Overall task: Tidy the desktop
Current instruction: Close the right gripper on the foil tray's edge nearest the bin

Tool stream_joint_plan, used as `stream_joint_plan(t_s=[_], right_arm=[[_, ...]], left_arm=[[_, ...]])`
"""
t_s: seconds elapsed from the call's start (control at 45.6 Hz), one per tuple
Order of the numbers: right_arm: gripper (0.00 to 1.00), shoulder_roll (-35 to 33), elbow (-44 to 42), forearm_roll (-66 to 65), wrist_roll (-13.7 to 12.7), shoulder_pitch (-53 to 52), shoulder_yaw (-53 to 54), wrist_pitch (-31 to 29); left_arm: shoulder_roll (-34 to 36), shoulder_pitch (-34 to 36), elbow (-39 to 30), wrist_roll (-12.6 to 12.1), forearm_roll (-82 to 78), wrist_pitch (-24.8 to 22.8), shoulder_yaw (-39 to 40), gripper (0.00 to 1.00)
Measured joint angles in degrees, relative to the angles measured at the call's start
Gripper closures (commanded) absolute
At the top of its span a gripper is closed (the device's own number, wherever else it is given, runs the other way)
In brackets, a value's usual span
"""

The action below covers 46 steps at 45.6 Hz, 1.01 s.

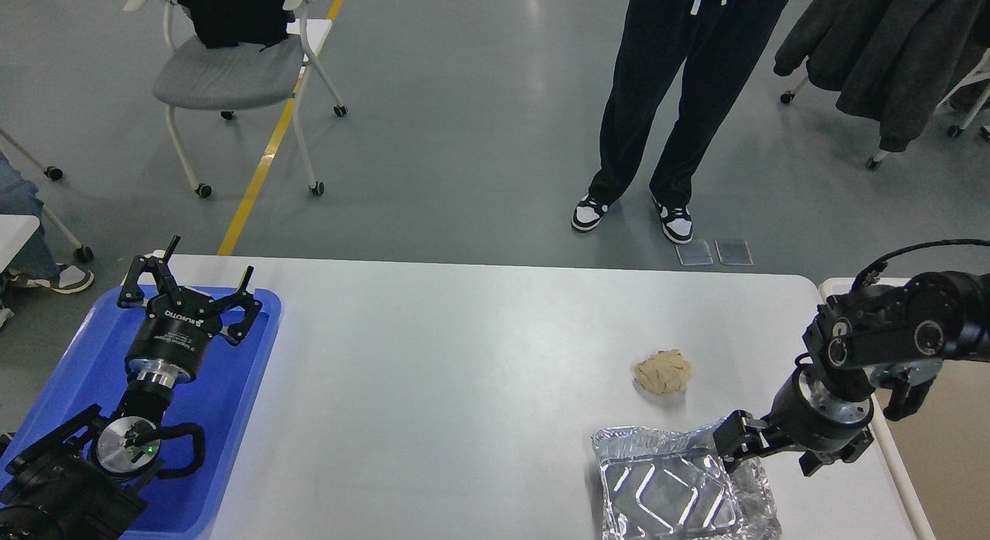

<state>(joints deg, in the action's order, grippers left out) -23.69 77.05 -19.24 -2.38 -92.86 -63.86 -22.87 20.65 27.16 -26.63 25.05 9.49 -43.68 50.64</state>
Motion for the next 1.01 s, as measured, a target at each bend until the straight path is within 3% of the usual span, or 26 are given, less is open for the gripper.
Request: stream_joint_plan(t_s=[0.526,1.009], right_arm=[[0.01,-0.17,-2.39,-0.04,0.02,3.66,3.04,1.46],[0.01,-0.49,-3.44,-10.73,0.08,10.04,6.57,11.77]], left_arm=[[0.00,0.00,0.00,0.00,0.00,0.00,0.05,0.01],[0.00,0.00,0.00,0.00,0.00,0.00,0.05,0.01]])
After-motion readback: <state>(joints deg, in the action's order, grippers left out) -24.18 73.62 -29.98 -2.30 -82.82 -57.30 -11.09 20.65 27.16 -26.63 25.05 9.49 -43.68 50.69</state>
